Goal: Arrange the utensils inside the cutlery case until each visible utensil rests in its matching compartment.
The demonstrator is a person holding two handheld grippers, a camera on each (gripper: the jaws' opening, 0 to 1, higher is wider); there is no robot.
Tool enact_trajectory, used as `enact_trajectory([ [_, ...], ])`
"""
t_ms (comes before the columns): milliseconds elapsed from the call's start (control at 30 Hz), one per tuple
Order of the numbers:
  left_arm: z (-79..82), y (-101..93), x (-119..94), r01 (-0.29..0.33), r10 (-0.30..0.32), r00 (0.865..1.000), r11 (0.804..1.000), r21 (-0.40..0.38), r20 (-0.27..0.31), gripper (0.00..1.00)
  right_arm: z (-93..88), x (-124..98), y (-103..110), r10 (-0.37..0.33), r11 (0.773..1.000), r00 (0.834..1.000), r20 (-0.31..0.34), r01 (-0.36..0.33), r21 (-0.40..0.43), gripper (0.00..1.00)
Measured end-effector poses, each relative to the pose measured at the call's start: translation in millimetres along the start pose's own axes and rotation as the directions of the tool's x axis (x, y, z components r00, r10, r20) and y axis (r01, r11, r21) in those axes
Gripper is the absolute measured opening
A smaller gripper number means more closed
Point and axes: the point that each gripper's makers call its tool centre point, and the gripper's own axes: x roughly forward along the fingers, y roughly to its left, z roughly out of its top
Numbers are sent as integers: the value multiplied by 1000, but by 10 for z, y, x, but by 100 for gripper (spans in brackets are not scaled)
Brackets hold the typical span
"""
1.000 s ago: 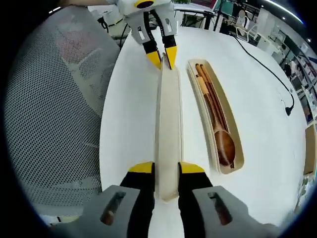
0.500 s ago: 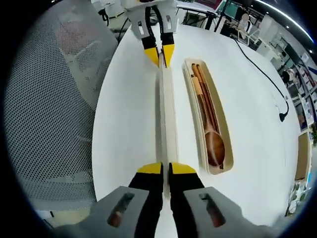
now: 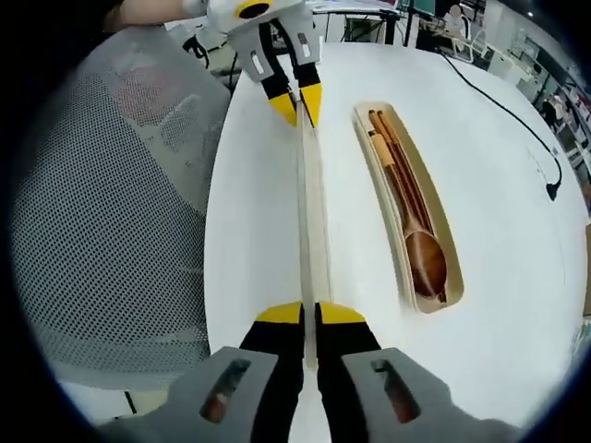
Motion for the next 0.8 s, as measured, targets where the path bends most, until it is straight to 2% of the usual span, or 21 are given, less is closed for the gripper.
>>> enact_trajectory([
  [100,39,-102,4,62,-61,998,996,-63,24,5,-38,-16,78,79,995,997,3,-79,53,0],
  [133,60,-119,1,75,-71,997,993,-94,41,5,-43,-23,39,69,996,998,1,-69,52,0],
  [167,73,-177,2,115,-107,992,984,-137,63,5,-51,-25,51,81,995,997,1,-81,60,1],
  [200,76,-194,1,127,-118,990,982,-139,74,5,-52,-24,56,88,994,996,3,-88,62,0],
  [267,57,-157,-2,107,-99,993,986,-127,69,5,-44,-18,75,93,995,996,2,-93,40,0],
  [300,55,-171,-9,121,-112,991,983,-140,72,5,-44,-15,147,143,987,990,7,-143,77,0],
  [333,53,-174,-14,130,-119,990,979,-159,77,5,-40,-14,157,156,983,988,12,-156,98,0],
  [433,44,-132,-20,119,-104,989,982,-147,107,6,-30,-21,131,164,980,986,38,-167,111,0],
  [467,18,-117,-12,114,-96,989,980,-164,114,6,-23,-18,157,185,973,981,52,-190,131,0],
  [533,-45,-110,10,112,-93,990,974,-197,103,12,-17,-16,187,210,964,975,66,-218,155,0],
  [567,-157,-123,38,102,-91,994,965,-241,59,17,-17,-15,188,216,959,974,72,-225,170,0],
  [600,-235,-134,60,95,-92,995,969,-227,25,20,-15,-17,192,224,954,971,77,-235,186,0],
  [667,-262,-131,102,75,-70,997,984,-159,37,15,-15,-15,193,236,948,968,86,-248,199,0],
  [700,-249,-142,104,81,-71,996,981,-177,63,14,-19,-17,196,242,943,966,88,-256,212,0],
  [800,-185,-123,82,116,-79,989,942,-315,128,14,-38,-25,214,271,928,957,100,-287,237,0],
])
